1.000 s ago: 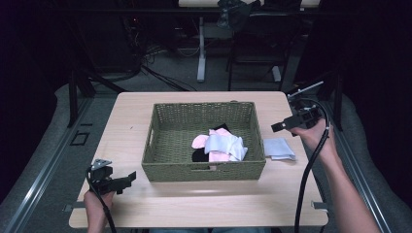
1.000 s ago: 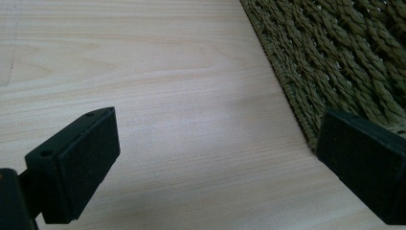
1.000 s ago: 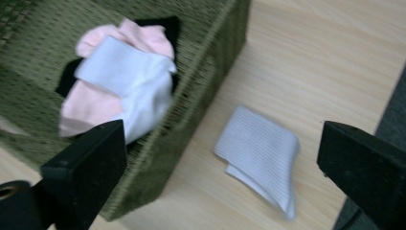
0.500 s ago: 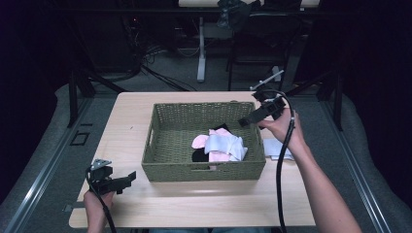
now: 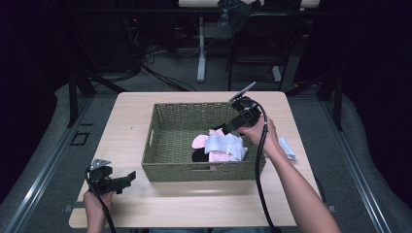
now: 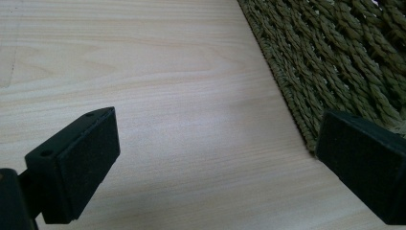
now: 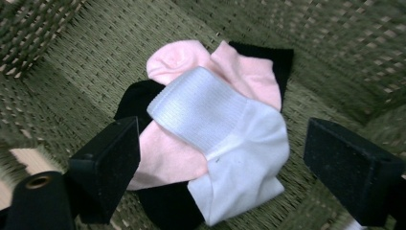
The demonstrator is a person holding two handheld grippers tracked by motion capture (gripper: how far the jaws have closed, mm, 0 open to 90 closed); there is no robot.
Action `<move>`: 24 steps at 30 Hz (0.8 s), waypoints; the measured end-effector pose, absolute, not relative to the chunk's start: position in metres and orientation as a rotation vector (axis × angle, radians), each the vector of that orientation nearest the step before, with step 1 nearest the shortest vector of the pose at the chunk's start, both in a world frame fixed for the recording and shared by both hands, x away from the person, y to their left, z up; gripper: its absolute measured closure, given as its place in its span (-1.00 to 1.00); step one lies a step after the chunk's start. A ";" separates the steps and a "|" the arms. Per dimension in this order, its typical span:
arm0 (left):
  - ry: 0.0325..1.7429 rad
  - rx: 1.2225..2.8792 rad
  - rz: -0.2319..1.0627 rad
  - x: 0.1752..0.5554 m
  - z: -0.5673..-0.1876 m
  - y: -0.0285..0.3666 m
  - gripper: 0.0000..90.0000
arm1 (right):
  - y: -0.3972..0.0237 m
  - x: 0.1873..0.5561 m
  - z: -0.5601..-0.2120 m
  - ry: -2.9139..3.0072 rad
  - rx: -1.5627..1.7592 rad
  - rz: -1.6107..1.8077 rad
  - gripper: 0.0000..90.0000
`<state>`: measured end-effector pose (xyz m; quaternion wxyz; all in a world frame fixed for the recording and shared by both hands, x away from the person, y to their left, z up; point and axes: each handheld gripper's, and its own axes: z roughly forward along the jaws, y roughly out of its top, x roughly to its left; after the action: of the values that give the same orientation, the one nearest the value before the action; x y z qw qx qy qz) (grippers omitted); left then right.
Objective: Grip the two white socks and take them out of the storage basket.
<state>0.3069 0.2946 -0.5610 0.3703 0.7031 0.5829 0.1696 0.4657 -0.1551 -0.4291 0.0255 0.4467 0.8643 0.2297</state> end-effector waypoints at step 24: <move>1.486 1.807 0.438 0.306 -0.560 0.296 -0.97 | -0.144 0.480 -0.492 2.622 1.619 0.438 -0.35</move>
<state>0.3065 0.2955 -0.5598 0.3716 0.7048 0.5796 0.1708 0.4797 -0.1438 -0.4923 0.0143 0.5202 0.8423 0.1406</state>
